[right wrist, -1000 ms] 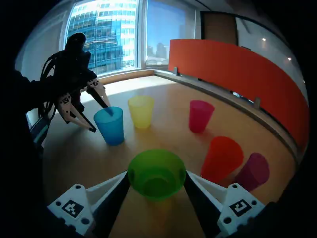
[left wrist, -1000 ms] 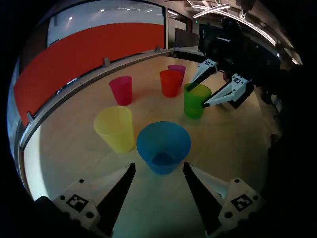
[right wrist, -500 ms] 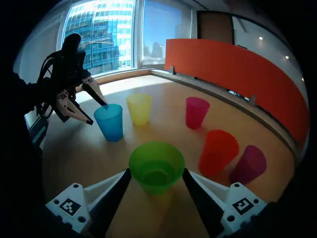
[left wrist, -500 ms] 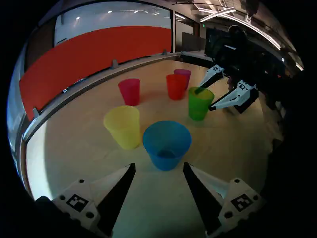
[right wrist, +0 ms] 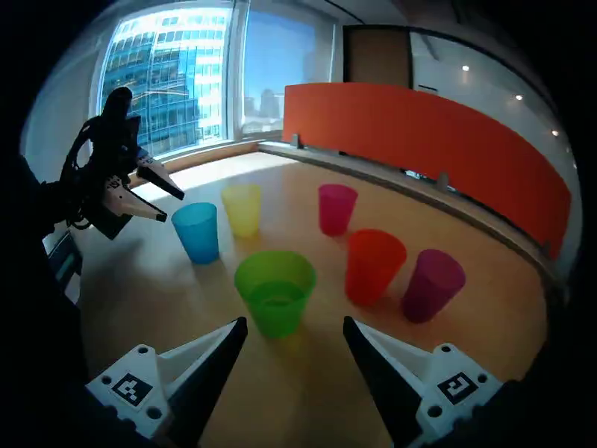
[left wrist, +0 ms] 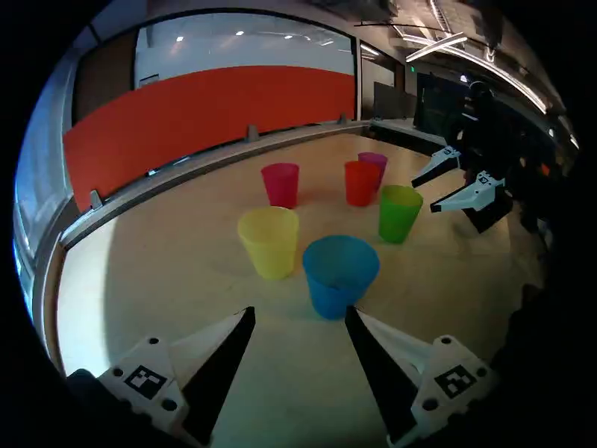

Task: Pour water

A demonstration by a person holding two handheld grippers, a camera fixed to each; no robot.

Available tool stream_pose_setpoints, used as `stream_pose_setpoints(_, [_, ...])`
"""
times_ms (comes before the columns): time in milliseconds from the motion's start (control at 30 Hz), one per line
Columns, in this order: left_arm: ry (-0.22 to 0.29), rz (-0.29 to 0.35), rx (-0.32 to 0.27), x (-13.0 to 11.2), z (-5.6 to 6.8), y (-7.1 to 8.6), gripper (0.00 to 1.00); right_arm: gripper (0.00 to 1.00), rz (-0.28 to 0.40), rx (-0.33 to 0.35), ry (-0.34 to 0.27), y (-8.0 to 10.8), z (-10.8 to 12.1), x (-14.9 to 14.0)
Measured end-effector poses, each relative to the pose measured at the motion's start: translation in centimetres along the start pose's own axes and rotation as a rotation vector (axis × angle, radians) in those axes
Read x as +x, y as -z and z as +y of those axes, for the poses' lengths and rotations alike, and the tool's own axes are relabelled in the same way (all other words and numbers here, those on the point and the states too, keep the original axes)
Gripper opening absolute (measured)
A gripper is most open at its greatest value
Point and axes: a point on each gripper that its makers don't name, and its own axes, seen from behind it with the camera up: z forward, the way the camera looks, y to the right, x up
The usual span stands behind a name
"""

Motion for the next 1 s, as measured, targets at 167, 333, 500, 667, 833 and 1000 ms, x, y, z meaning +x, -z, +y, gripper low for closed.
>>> stream_pose_setpoints(167, [0.014, 0.053, 0.075, 1.0, -1.3, 0.6, 0.89, 1.00, 0.030, -0.055, -0.040, 1.3, 1.4, 0.5])
stream_pose_setpoints(333, [0.020, 0.110, 0.153, 2.0, -2.7, 1.2, 0.89, 1.00, 0.086, -0.115, -0.073, 2.5, 2.6, 2.0])
stream_pose_setpoints(500, [0.029, 0.174, 0.212, 3.3, -3.7, 2.1, 0.89, 1.00, 0.143, -0.172, -0.093, 3.5, 3.7, 3.4])
stream_pose_setpoints(667, [0.045, 0.232, 0.266, 4.6, -4.5, 3.1, 0.89, 1.00, 0.200, -0.248, -0.104, 4.4, 5.4, 5.0])
stream_pose_setpoints(833, [0.062, 0.300, 0.341, 5.9, -5.9, 4.3, 0.89, 1.00, 0.247, -0.335, -0.121, 4.9, 7.2, 6.1])
stream_pose_setpoints(1000, [0.082, 0.369, 0.414, 7.1, -7.0, 5.7, 0.89, 1.00, 0.304, -0.441, -0.131, 5.5, 9.0, 6.9])
